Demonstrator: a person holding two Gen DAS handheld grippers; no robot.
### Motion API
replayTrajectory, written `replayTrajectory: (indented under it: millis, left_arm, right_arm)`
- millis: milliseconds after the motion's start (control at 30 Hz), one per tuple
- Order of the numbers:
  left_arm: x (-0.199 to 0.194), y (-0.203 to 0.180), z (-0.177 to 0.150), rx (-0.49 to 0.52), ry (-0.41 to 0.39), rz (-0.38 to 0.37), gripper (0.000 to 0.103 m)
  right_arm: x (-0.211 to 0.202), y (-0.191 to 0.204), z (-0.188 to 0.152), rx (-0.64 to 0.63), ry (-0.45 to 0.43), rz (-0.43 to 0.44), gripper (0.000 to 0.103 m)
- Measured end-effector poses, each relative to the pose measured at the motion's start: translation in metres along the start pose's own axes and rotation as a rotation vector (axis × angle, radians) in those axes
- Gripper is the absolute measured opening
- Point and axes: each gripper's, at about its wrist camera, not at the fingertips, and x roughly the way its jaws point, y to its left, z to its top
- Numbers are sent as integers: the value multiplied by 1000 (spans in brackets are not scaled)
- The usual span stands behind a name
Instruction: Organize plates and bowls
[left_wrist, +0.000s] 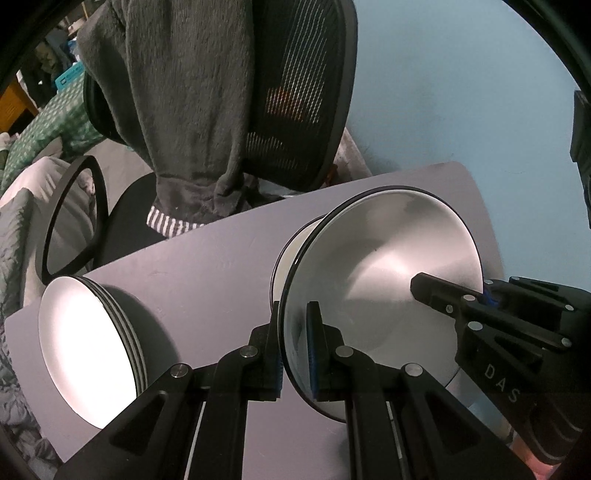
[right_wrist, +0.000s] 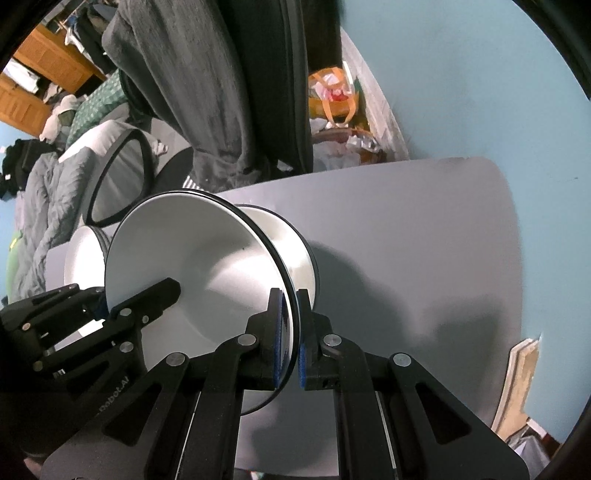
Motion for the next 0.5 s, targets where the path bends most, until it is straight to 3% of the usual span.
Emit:
replayTrajectory:
  millis: [333,500]
  left_arm:
    - [8,-2,6,8,25,49,10]
    - [12,-1,13,13,36,70,17]
  right_arm:
    - [10,-4,5,-11,34,2,7]
    - [18,-2,6,-21,66,-8,9]
